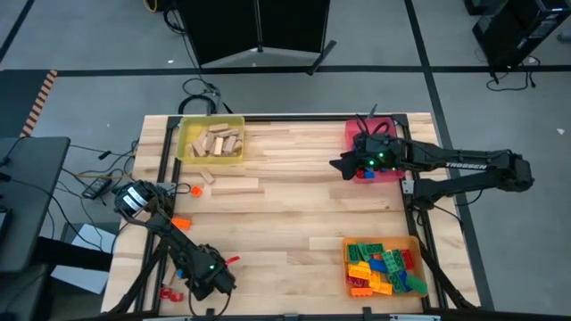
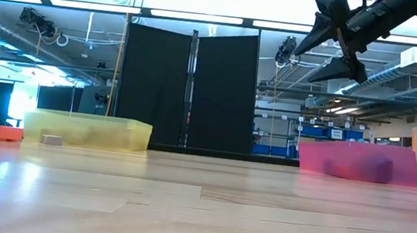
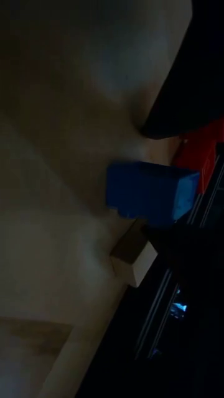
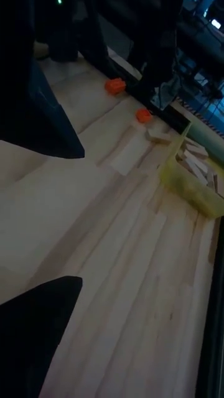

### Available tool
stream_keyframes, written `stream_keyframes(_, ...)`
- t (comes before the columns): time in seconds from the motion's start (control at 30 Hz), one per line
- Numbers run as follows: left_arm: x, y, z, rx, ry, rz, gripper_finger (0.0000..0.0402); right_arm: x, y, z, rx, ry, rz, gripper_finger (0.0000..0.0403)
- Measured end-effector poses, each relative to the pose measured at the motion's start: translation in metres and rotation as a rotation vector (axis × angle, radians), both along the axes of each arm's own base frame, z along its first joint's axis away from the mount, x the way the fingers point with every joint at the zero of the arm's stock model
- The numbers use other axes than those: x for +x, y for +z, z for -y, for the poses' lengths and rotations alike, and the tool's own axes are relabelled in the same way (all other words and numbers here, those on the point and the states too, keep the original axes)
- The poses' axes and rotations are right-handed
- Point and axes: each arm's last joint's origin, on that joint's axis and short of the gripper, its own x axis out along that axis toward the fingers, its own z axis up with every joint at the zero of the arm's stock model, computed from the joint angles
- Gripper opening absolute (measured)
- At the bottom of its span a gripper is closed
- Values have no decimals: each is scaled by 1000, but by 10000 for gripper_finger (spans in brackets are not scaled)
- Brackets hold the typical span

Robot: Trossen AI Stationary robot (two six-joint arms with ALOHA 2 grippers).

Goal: Sort blocks by size

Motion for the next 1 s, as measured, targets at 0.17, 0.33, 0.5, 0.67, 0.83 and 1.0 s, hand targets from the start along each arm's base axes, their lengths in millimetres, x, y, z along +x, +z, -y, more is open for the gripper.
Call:
stream_keyframes(0.17, 0, 0, 0, 4, -2, 3, 214, 1, 1, -3, 0, 16, 12, 337)
stream_keyframes(0.33, 0, 0, 0, 9, -4, 7, 195, 4, 3, -7, 6, 25, 43, 337)
stream_keyframes(0.5, 0, 0, -1, 14, -6, 12, 164, 6, 5, -10, 9, 35, 75, 336)
stream_keyframes(0.67, 0, 0, -1, 20, -8, 16, 124, 7, 6, -14, 7, 55, 82, 337)
stream_keyframes(0.83, 3, 4, 1, 45, -18, 47, 95, 10, 10, -17, -6, 82, 126, 338)
stream_keyframes(1.0, 17, 18, 5, 52, -23, 159, 96, 14, 19, -21, -63, 181, 211, 335)
